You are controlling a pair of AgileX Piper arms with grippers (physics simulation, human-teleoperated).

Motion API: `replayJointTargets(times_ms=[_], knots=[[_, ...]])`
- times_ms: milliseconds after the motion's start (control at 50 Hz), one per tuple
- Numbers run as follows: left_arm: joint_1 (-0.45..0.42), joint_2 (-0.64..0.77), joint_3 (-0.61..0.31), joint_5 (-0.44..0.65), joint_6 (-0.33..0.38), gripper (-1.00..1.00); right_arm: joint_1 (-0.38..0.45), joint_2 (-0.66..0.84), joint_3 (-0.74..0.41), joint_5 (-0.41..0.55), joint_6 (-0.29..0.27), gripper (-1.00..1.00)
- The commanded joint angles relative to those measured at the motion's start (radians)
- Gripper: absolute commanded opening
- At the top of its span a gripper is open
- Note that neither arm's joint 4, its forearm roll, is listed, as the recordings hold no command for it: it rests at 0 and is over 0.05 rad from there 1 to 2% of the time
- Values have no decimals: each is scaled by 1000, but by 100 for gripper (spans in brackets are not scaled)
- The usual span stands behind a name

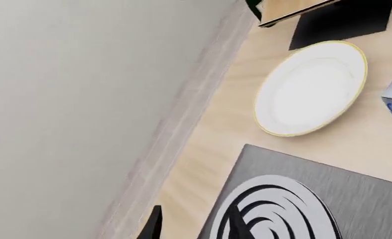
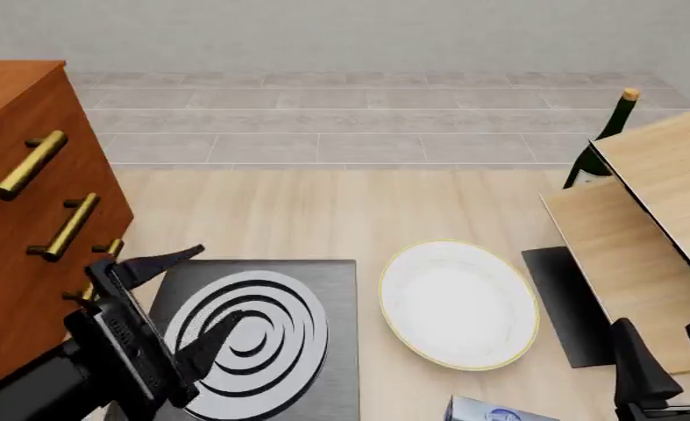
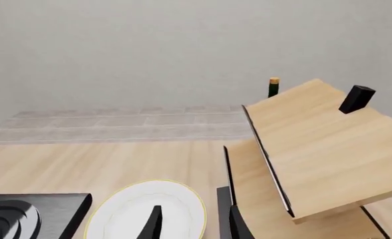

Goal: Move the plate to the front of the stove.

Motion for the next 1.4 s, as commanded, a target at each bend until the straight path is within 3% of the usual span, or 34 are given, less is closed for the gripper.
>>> replayJointTargets(times_ms=[20,560,1020,1280,1400], knots=[[-84,136,-58,13,132,100,0,0,4,-1,10,100],[-204,340,-137,28,295,100,-5,0,6,3,32,100],[-308,561,-225,-23,313,100,-11,0,6,6,37,100],[-285,653,-267,-56,360,100,-12,0,-8,9,34,100],[-292,688,-285,-66,349,100,-12,0,-2,5,38,100]])
